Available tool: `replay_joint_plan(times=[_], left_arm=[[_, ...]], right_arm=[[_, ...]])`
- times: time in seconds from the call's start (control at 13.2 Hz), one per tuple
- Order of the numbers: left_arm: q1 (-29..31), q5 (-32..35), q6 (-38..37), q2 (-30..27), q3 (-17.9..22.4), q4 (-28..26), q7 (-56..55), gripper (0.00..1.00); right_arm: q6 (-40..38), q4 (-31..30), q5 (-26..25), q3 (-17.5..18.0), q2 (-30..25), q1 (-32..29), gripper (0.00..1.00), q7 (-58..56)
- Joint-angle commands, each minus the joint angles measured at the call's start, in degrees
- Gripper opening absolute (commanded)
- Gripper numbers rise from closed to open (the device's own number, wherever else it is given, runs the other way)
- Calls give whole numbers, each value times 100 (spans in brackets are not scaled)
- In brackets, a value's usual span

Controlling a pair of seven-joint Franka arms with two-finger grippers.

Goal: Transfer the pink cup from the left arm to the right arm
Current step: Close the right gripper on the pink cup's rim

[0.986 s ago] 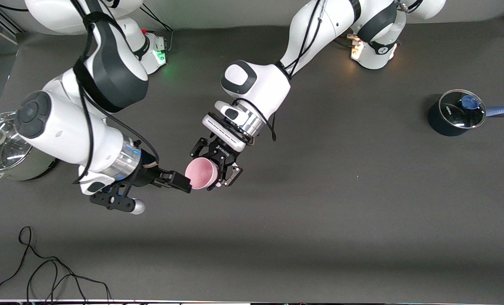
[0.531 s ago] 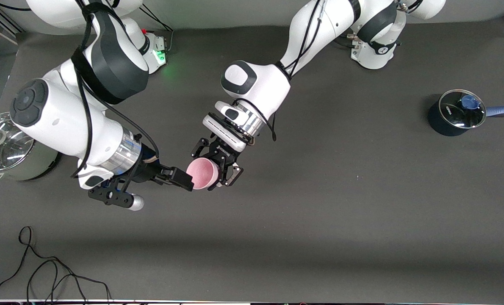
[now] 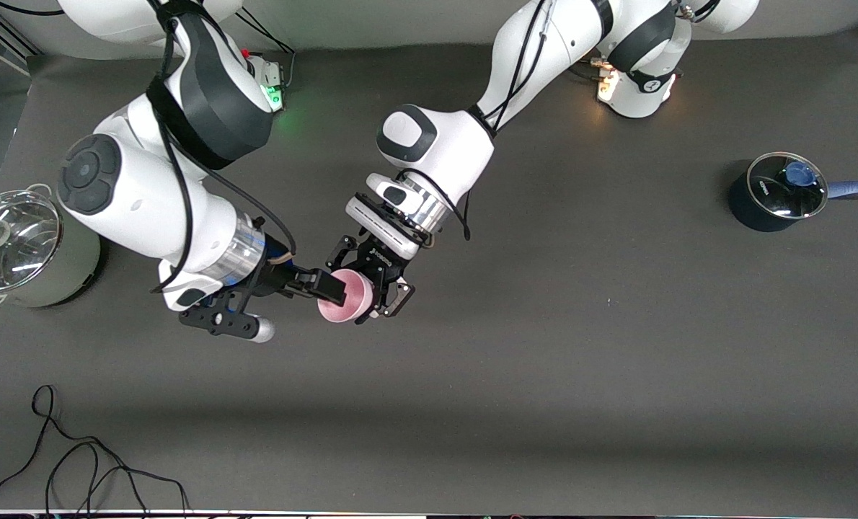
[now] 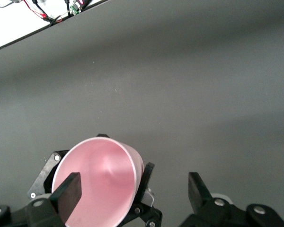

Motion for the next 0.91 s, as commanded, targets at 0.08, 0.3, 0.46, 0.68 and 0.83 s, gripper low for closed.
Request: replay_joint_plan(times=[0.08, 0.3, 0.46, 0.68, 0.83], left_arm=[[-72, 36, 92, -26, 72, 34, -58, 0], [-72, 36, 92, -18, 72, 25, -58, 0], [-72, 36, 84, -18, 72, 25, -58, 0], [-72, 36, 84, -18, 72, 25, -58, 0], [-72, 36, 84, -18, 63, 25, -58, 0]], right_arm=[[-249, -271, 38, -55, -211, 75, 100, -233], [-294, -244, 56, -108, -194, 13, 97, -636], [-294, -210, 91, -108, -194, -66, 90, -638], [-294, -201, 117, -108, -185, -127, 70, -638], [-294, -201, 117, -108, -185, -119, 53, -638]])
